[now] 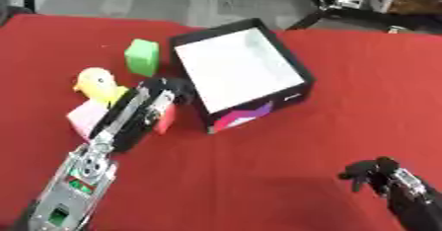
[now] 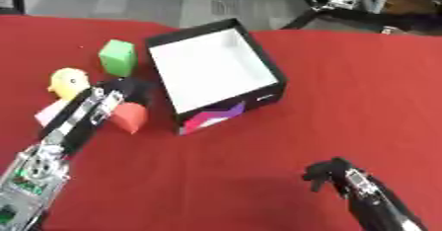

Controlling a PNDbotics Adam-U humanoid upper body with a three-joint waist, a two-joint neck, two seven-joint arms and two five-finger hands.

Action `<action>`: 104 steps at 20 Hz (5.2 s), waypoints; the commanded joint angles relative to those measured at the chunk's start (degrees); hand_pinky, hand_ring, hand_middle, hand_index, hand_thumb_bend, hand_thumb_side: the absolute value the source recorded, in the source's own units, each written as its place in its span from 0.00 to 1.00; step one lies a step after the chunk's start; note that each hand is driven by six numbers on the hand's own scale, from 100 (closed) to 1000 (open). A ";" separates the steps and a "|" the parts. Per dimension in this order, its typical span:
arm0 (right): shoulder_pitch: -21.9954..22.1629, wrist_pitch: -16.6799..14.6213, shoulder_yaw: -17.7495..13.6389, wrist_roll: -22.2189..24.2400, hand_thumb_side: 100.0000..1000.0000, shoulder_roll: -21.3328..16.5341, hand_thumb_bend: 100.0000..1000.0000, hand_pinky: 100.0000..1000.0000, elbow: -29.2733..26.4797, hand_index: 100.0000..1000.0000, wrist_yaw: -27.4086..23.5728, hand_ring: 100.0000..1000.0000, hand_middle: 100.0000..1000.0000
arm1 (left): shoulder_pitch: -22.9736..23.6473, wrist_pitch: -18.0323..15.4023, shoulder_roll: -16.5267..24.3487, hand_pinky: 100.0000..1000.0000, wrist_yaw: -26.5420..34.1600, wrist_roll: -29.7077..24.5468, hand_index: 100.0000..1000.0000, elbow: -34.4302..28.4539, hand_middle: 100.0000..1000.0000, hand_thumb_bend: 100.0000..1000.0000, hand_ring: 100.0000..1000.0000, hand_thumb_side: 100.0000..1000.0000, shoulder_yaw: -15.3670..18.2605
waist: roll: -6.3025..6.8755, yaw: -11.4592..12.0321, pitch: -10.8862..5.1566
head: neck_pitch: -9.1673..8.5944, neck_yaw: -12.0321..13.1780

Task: Pick up objects on the table and place them in the box.

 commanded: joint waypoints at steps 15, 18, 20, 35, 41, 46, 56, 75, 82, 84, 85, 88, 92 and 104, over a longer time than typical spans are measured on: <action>-0.20 -0.11 -0.50 -0.48 1.00 -0.21 0.00 1.00 -0.64 0.67 -0.04 0.73 0.47 | -0.78 -0.57 1.87 0.78 -1.22 2.12 0.77 -1.77 0.58 0.00 0.62 0.91 3.63 | 0.30 0.01 -0.64 | 0.41 -0.64; -0.02 -0.14 -0.62 -0.48 1.00 -0.38 0.00 1.00 -0.53 0.67 -0.04 0.73 0.47 | -0.91 -3.34 8.68 0.79 -4.54 0.93 0.83 -1.91 0.66 0.00 0.66 0.82 6.00 | 0.55 0.02 -0.99 | 0.41 -0.80; 0.07 -0.18 -0.66 -0.52 1.00 -0.44 0.00 1.00 -0.49 0.67 -0.01 0.73 0.47 | -0.61 -5.90 14.39 0.79 -9.01 -2.13 0.86 -1.92 0.69 0.00 0.67 0.76 7.41 | 0.64 -0.05 -1.08 | 0.41 -1.06; 0.68 -0.38 -0.73 -0.53 1.00 -0.43 0.00 1.00 -0.43 0.67 0.36 0.73 0.47 | 3.29 -2.19 31.07 0.76 -30.54 -20.08 0.94 -1.93 0.74 0.00 0.65 0.87 9.59 | 0.70 0.01 -1.12 | 0.41 -1.35; 0.66 -0.41 -0.76 -0.58 1.00 -0.44 0.00 1.00 -0.47 0.67 0.38 0.73 0.47 | 3.69 0.86 30.75 0.75 -32.37 -20.08 0.93 -1.93 0.74 0.00 0.65 0.88 9.20 | 0.68 0.04 -1.07 | 0.41 -1.55; 0.63 -0.44 -0.80 -0.62 1.00 -0.47 0.00 1.00 -0.51 0.67 0.35 0.73 0.47 | 4.13 2.79 30.65 0.75 -33.80 -20.69 0.93 -1.93 0.74 0.00 0.65 0.85 9.19 | 0.68 0.02 -1.06 | 0.41 -1.69; 0.62 -0.47 -0.90 -0.79 1.00 -0.46 0.00 1.00 -0.56 0.67 0.42 0.72 0.46 | 5.92 9.54 29.50 0.78 -36.83 -17.58 0.96 -1.74 0.80 0.08 0.70 0.95 10.59 | 0.65 0.17 -1.03 | 0.41 -1.94; 0.62 -0.48 -0.83 -0.83 1.00 -0.55 0.00 1.00 -0.53 0.67 0.38 0.72 0.46 | 5.32 12.45 27.16 0.76 -37.12 -15.12 0.95 8.73 0.79 0.24 0.70 1.00 9.27 | 0.61 0.05 -1.08 | 0.41 -2.09; 0.81 -0.56 -0.73 -0.73 1.00 -0.56 0.00 1.00 -0.51 0.67 0.49 0.72 0.46 | 5.00 10.53 26.44 0.76 -37.27 -17.31 0.93 11.08 0.78 0.23 0.69 1.00 7.67 | 0.56 -0.05 -1.13 | 0.41 -2.02; 0.84 -0.57 -0.71 -0.72 1.00 -0.56 0.00 1.00 -0.50 0.67 0.51 0.72 0.46 | 5.00 10.30 26.23 0.75 -37.39 -17.62 0.92 11.54 0.77 0.18 0.68 1.00 7.44 | 0.56 -0.07 -1.13 | 0.41 -2.07; 0.84 -0.57 -0.69 -0.71 1.00 -0.56 0.00 1.00 -0.50 0.67 0.52 0.72 0.46 | 5.02 10.22 26.12 0.75 -37.38 -17.70 0.90 11.74 0.75 0.10 0.66 0.90 7.35 | 0.56 -0.08 -1.13 | 0.41 -2.07; 0.84 -0.57 -0.69 -0.70 1.00 -0.55 0.00 1.00 -0.49 0.67 0.54 0.72 0.46 | 5.09 10.44 25.81 0.73 -36.96 -17.07 0.85 12.04 0.68 0.00 0.59 0.50 7.41 | 0.56 -0.11 -1.15 | 0.41 -2.13; 0.91 -0.56 -0.72 -0.75 1.00 -0.51 0.00 1.00 -0.47 0.67 0.60 0.72 0.46 | 4.85 11.81 25.49 0.71 -34.74 -13.67 0.77 10.20 0.55 0.00 0.51 0.20 8.48 | 0.56 -0.10 -1.17 | 0.41 -2.30; 1.26 -0.57 -0.27 -0.36 1.00 -0.88 0.00 1.00 -0.26 0.67 0.51 0.72 0.46 | -11.89 10.71 29.26 0.71 -21.60 -11.24 0.76 -1.25 0.50 0.00 0.47 0.21 7.33 | 0.73 -1.02 -1.87 | 0.41 -1.59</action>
